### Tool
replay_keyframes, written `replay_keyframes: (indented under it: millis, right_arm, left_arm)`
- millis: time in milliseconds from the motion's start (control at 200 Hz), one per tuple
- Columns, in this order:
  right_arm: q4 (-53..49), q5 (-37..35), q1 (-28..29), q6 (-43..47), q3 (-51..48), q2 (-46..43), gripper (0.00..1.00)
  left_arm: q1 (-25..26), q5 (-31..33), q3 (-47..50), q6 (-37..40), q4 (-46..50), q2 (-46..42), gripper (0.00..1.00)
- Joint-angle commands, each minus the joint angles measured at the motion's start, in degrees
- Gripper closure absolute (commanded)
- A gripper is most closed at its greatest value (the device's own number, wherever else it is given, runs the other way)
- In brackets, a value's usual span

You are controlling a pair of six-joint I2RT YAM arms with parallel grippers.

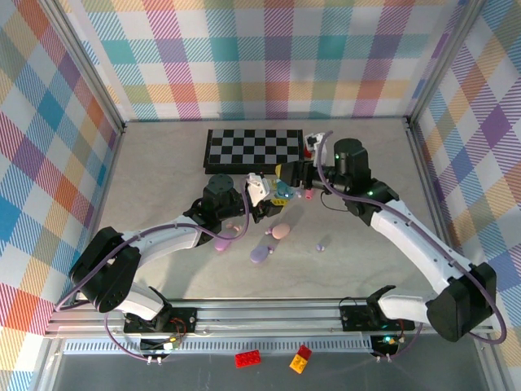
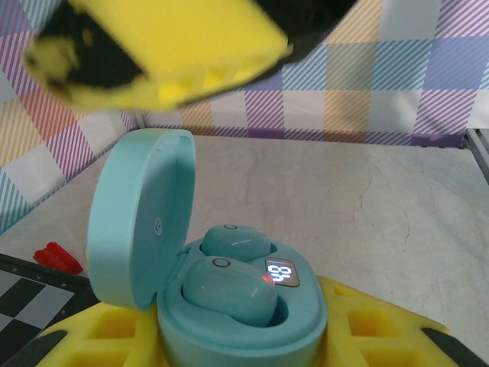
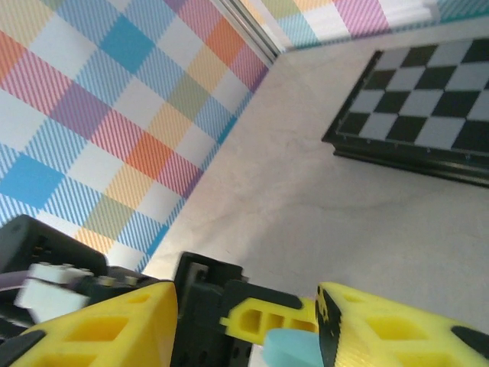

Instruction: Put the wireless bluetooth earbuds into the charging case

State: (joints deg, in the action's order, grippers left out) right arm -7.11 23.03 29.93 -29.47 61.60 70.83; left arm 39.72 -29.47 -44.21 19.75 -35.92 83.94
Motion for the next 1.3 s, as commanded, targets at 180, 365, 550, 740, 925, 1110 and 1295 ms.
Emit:
replay_keyframes:
  millis: [180,365,550,740,925,1110,1295]
  right_arm:
    - [-2.3,0.6,-0.3,-0.2,-4.8,-5.3,0.46]
    - [1.9,-0.8,-3.3,-5.9,-10.3,-11.1,0.40]
    - [16.1,12.5,-9.5,-21.0,-17.8,-9.5,0.31]
    - [32.8,22.2,-9.5,-33.9,-21.1,-3.8,0.31]
    - [43.7,27.5,-9.5,-41.7,-21.5,0.5,0.32]
    - [49.2,27.6,-9.5,-45.0,-21.4,2.1,0.40]
    - [51.1,26.6,-9.5,-46.5,-22.3,2.9,0.62]
  left_arm:
    - [0.0,-1.4,-1.5,-1.9,-2.3,0.8,0.70]
    - [0.0,-1.2,-1.8,-2.4,-1.9,0.3,0.70]
    - [0.0,-1.8,-1.6,-6.3,-5.6,0.2,0.70]
    - [0.1,-2.3,-1.8,-10.7,-11.2,1.5,0.70]
    - [0.1,-2.4,-2.5,-12.5,-14.8,2.8,0.70]
    - [0.1,-3.0,-2.3,-12.1,-15.4,2.5,0.70]
    - [0.1,-2.8,-1.2,-11.4,-14.7,1.4,0.70]
